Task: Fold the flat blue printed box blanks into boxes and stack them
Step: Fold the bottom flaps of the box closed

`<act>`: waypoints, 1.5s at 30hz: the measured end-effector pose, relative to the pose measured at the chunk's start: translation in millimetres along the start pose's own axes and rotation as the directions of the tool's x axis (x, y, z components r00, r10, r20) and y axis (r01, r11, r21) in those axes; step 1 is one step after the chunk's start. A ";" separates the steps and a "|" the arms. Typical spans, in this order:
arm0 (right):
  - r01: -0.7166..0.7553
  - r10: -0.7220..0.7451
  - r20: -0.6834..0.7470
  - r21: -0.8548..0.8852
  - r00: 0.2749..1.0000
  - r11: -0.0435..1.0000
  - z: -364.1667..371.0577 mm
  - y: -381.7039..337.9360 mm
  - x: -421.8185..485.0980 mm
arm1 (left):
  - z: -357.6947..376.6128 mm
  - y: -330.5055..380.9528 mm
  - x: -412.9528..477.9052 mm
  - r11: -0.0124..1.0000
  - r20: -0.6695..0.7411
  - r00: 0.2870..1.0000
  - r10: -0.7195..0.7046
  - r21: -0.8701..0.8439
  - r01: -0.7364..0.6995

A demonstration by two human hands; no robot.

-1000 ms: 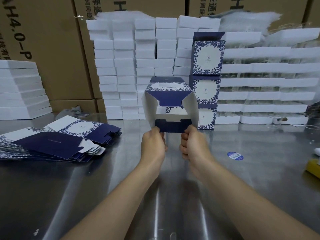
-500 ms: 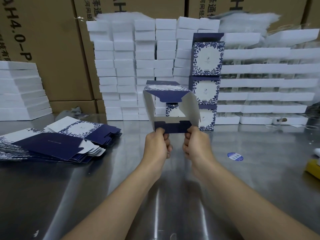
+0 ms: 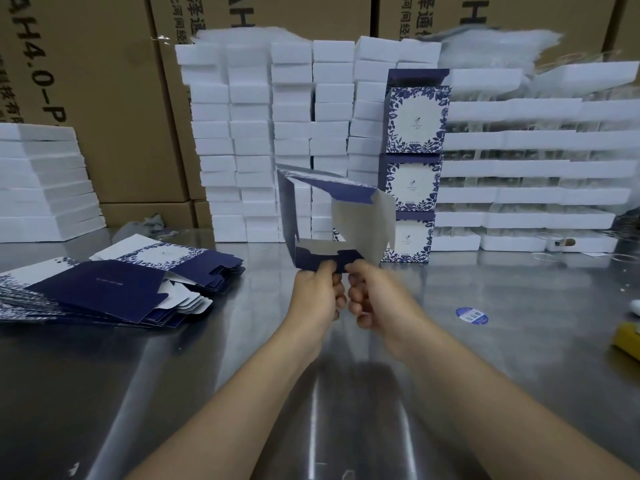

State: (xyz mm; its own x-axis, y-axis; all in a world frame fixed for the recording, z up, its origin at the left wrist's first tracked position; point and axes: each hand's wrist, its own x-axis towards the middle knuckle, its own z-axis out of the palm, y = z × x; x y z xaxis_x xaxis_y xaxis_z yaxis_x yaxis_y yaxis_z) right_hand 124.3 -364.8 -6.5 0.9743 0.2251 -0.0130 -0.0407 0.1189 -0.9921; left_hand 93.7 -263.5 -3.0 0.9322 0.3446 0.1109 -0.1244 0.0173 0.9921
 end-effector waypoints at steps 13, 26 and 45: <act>0.398 -0.437 -0.304 -0.185 0.847 0.899 -16.4 -14.4 -3.9 | -23.8 -19.5 19.4 0.787 -0.150 0.971 0.189 0.615 -0.058; 0.183 -0.195 -0.053 -0.179 0.979 0.967 -30.6 -12.8 8.0 | -20.0 -4.9 9.8 0.927 -0.100 0.967 0.234 0.322 -0.192; 0.256 -0.206 -0.348 0.104 0.915 0.961 -14.7 -14.7 2.7 | 6.5 -0.8 -12.1 0.997 0.203 0.979 0.035 -0.080 -0.019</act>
State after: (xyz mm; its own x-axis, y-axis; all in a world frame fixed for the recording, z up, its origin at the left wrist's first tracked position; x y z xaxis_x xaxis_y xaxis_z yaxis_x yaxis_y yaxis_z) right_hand 130.8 -380.2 6.2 0.9766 -0.1555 0.1485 0.1869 0.2721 -0.9440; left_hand 84.7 -273.7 -4.7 0.9768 0.1477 0.1554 -0.1691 0.0858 0.9819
